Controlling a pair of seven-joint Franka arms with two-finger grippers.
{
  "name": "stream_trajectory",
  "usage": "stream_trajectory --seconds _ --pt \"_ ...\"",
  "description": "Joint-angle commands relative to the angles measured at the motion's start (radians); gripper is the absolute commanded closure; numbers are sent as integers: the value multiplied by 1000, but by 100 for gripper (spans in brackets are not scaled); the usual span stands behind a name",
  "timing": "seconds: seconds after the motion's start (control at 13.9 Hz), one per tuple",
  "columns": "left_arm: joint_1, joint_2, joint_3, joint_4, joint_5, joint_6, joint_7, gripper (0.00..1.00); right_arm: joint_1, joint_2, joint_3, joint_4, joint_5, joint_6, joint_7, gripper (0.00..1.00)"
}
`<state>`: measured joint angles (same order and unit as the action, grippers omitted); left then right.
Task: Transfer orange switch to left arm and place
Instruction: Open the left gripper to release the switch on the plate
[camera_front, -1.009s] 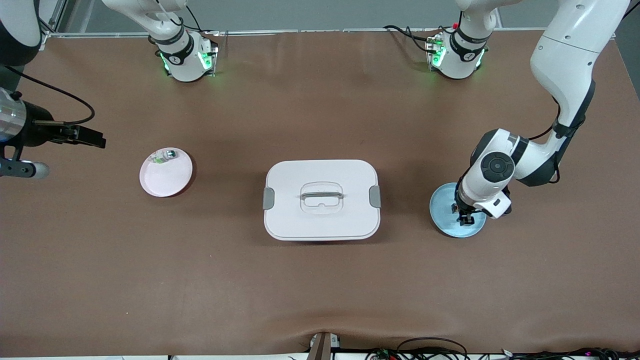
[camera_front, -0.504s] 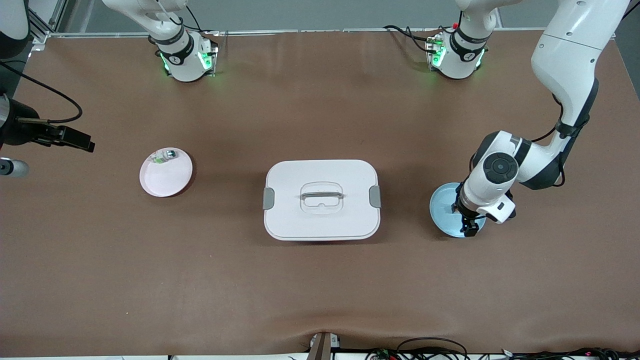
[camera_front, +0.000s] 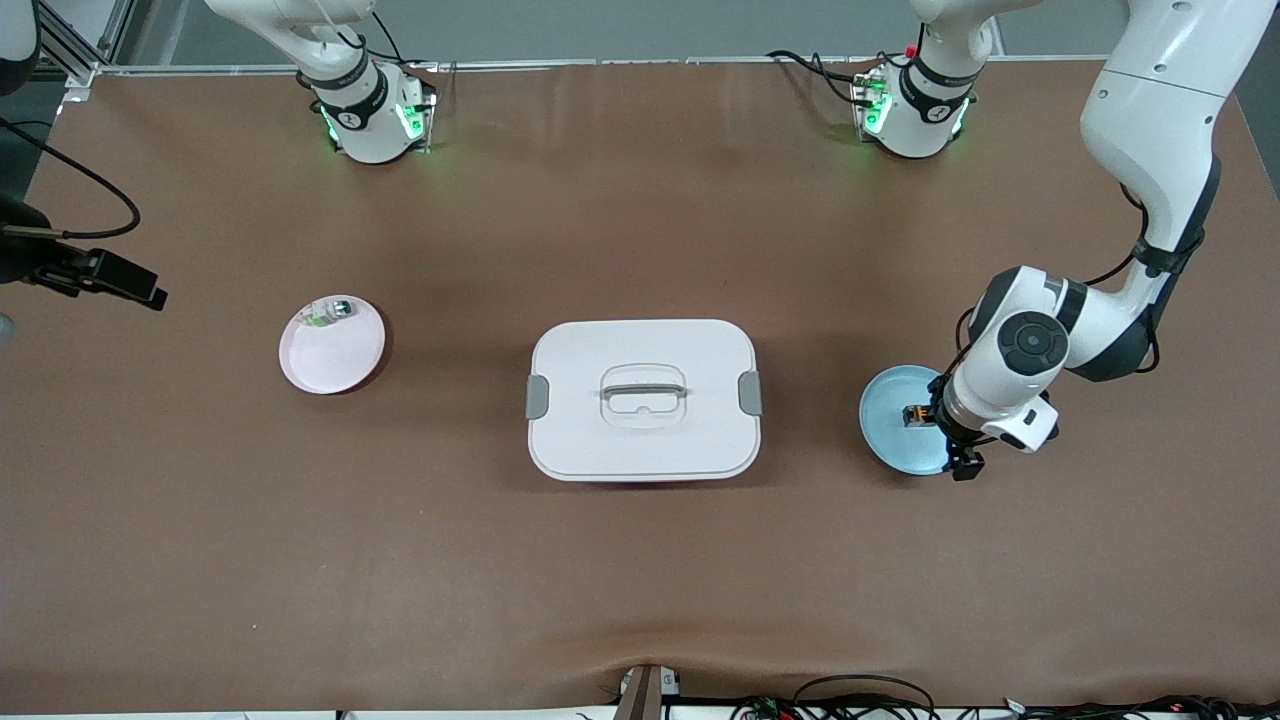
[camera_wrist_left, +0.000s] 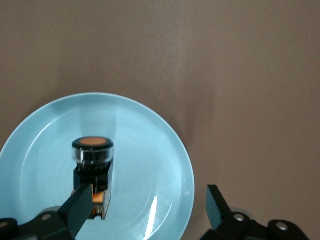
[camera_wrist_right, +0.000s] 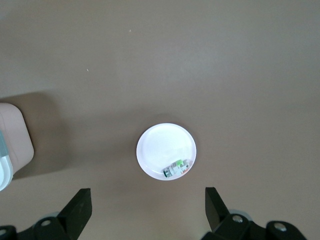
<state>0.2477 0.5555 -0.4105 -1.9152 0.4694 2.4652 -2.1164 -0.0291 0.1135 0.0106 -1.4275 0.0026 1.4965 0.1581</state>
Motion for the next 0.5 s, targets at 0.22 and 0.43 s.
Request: stream_trajectory --seconds 0.22,0.43 --pt "-2 -153 10 -74 -273 -84 560 0 -52 -40 9 -28 19 53 -9 0" --pt "-2 -195 25 -114 -340 -91 825 0 -52 -52 11 -28 19 47 -11 0"
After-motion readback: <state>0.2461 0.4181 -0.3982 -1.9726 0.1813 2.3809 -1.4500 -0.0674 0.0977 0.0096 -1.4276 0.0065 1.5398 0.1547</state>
